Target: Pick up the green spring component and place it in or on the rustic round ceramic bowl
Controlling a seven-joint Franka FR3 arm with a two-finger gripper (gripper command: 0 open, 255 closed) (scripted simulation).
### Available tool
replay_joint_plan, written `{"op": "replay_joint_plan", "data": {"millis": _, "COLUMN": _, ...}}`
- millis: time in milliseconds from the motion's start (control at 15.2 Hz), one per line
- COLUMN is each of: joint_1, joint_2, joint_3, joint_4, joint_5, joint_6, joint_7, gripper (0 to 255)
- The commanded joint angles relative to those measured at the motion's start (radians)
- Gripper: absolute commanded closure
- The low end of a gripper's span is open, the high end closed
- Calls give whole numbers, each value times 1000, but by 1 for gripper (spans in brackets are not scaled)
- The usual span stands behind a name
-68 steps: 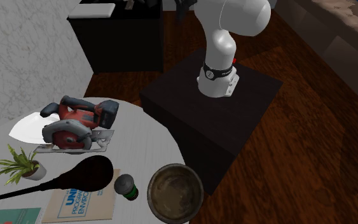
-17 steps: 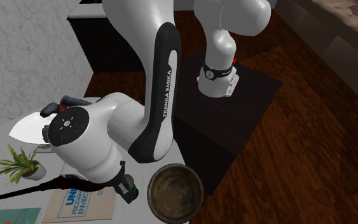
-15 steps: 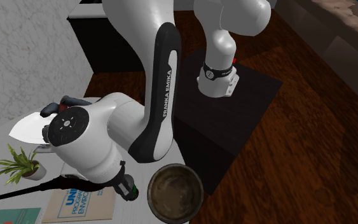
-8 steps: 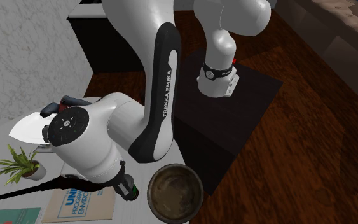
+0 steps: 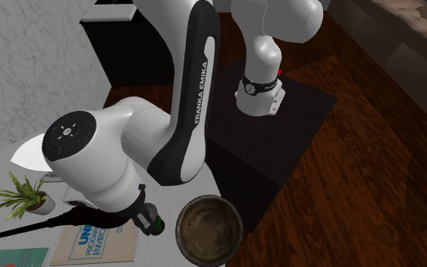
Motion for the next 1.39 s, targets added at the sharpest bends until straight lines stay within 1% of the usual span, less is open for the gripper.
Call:
{"op": "replay_joint_plan", "data": {"millis": 0, "joint_1": 1, "joint_2": -22, "joint_3": 1, "joint_4": 0, "joint_5": 1, "joint_6": -23, "joint_7": 1, "gripper": 255}}
{"op": "replay_joint_plan", "data": {"millis": 1320, "joint_1": -2, "joint_2": -232, "joint_3": 6, "joint_4": 17, "joint_5": 11, "joint_6": -249, "joint_7": -6, "gripper": 255}}
